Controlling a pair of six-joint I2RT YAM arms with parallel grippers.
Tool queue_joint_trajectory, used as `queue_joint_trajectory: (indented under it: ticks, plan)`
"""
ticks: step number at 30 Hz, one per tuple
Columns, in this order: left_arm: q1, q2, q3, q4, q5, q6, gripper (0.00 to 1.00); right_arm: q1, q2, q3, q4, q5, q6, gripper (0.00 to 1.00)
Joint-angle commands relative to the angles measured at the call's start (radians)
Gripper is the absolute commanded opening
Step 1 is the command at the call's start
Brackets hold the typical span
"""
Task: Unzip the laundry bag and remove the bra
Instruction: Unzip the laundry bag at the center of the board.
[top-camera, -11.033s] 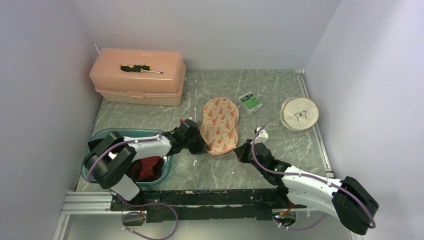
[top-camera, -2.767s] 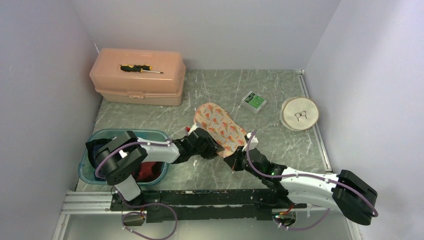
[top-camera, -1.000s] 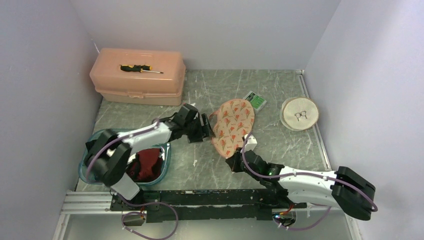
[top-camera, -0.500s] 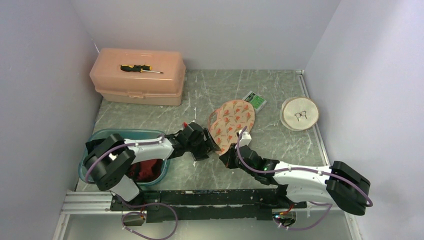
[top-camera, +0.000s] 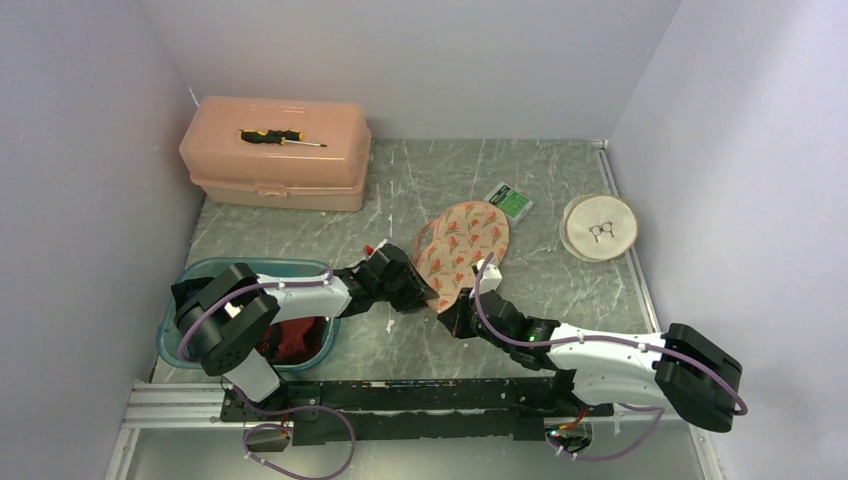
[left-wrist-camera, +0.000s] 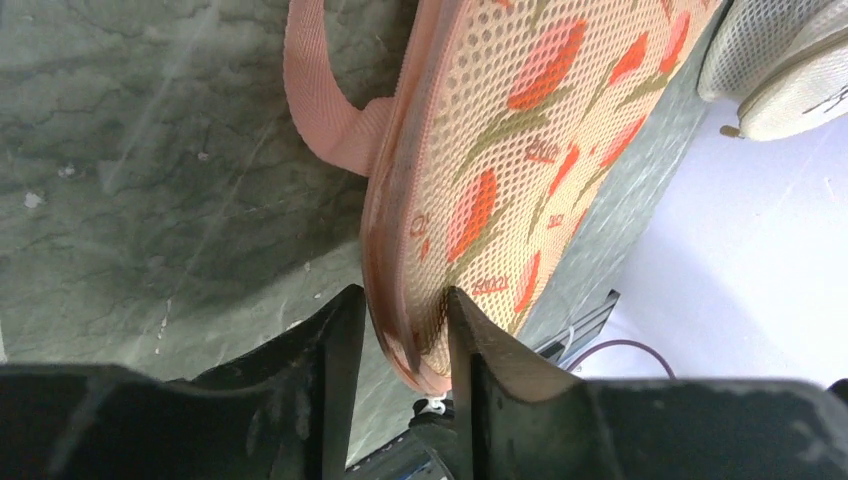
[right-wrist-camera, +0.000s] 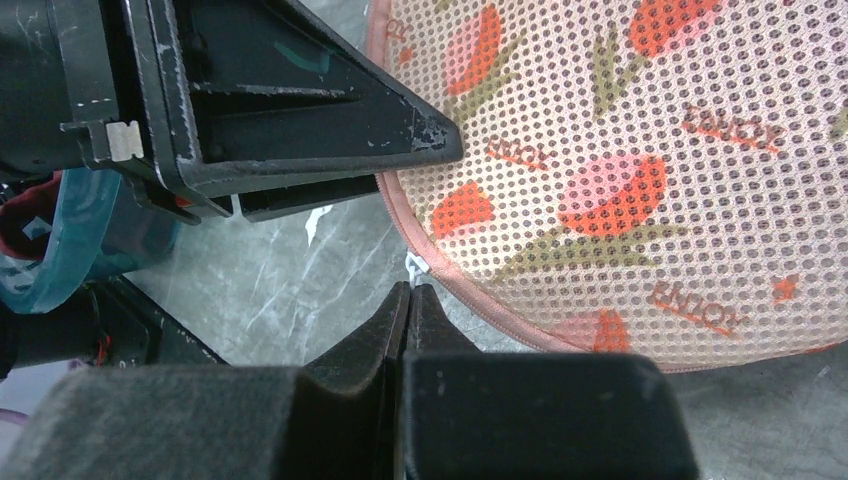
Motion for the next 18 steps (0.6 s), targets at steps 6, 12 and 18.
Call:
queue_joint_trajectory:
  ticks: [6, 12, 18]
  plan:
    - [0.02, -0.015, 0.003, 0.006, -0.036, -0.001, 0.06, 0.006, -0.081, -0.033, -0.041, 0.016, 0.01, 0.0]
    - [0.04, -0.019, -0.005, 0.007, -0.029, 0.007, 0.03, 0.007, -0.183, -0.076, -0.126, 0.054, 0.031, 0.0]
    - [0.064, -0.052, 0.001, -0.029, -0.032, 0.056, 0.03, 0.006, -0.268, -0.1, -0.254, 0.131, 0.085, 0.0]
